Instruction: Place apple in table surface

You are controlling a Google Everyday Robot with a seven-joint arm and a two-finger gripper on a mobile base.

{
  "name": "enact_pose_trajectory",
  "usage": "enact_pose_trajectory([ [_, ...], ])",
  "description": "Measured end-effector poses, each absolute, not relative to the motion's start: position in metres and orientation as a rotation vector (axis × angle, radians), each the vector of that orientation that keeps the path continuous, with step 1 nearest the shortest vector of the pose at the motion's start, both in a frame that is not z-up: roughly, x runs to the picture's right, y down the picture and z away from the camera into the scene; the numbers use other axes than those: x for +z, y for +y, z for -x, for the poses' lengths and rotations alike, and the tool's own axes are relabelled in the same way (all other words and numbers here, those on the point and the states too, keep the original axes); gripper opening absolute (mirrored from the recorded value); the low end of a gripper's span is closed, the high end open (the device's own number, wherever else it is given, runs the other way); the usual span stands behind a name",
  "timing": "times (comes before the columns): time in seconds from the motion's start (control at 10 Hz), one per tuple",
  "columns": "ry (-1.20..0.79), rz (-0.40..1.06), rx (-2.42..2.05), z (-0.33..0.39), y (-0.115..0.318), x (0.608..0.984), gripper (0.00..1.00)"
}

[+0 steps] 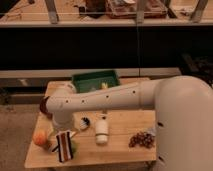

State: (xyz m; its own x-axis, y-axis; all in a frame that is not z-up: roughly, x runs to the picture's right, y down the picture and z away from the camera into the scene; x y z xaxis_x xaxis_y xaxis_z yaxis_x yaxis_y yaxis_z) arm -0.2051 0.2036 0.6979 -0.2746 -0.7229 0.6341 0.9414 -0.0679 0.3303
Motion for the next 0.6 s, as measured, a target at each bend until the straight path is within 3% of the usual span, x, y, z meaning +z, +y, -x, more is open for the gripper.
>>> enact_pose_trajectory([
  [0.6, -0.764, 0.263, -1.754, 0.230, 0.148, 0.680, 0.80],
])
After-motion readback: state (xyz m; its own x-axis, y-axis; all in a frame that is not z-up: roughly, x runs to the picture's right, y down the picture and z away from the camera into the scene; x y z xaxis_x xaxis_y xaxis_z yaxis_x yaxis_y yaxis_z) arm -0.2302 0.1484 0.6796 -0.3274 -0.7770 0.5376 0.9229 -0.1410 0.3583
